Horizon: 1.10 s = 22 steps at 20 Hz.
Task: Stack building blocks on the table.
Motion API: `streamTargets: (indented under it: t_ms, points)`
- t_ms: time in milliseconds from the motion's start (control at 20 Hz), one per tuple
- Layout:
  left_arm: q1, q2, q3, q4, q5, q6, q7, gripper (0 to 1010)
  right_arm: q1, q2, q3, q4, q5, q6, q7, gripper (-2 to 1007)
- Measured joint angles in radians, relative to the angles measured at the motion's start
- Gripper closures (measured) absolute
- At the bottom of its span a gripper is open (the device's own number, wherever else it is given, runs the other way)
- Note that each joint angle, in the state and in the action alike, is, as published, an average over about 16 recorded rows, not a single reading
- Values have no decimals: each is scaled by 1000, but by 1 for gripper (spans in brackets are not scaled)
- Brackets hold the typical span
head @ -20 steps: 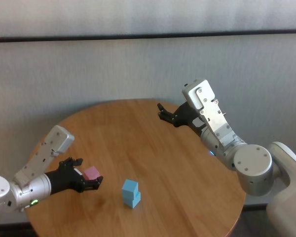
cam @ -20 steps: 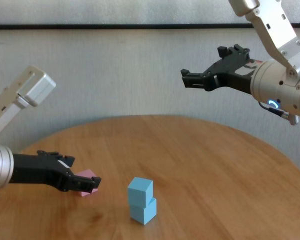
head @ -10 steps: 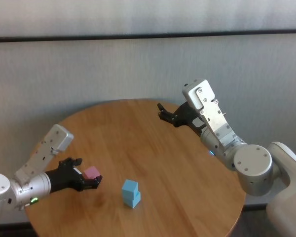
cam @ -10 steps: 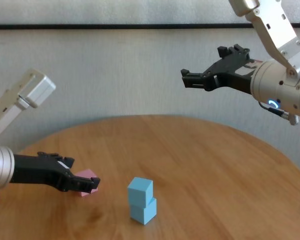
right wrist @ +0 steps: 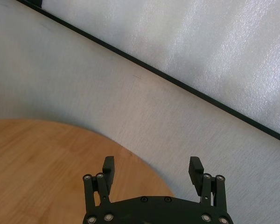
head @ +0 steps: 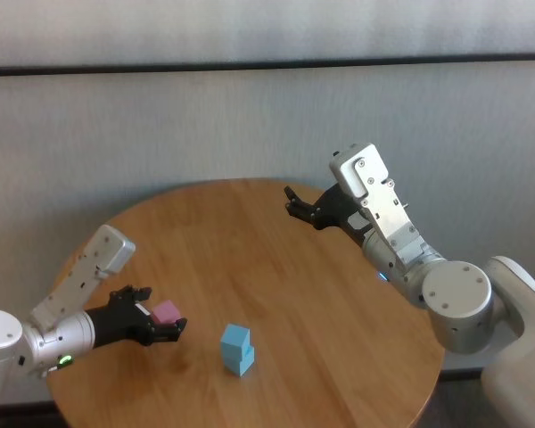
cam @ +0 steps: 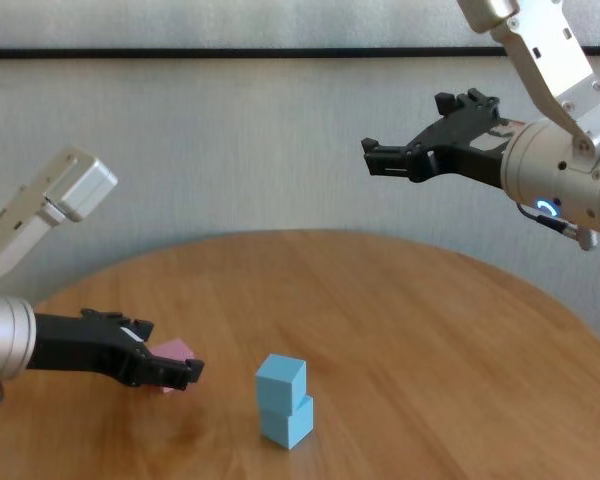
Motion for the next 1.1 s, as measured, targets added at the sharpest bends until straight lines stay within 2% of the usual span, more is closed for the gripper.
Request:
streamTargets:
  t_ms: [350,750,1100]
  points:
    - [-14,-9,4,26,1,1,-3,10,0,0,0,0,0,0,0,4]
    - [-19,-11,7,32,2,12,-1,20,0,0,0,0,0,0,0,4]
    - [-18,-11,7,31,3,14,-1,113,0,0,0,0,0,0,0,4]
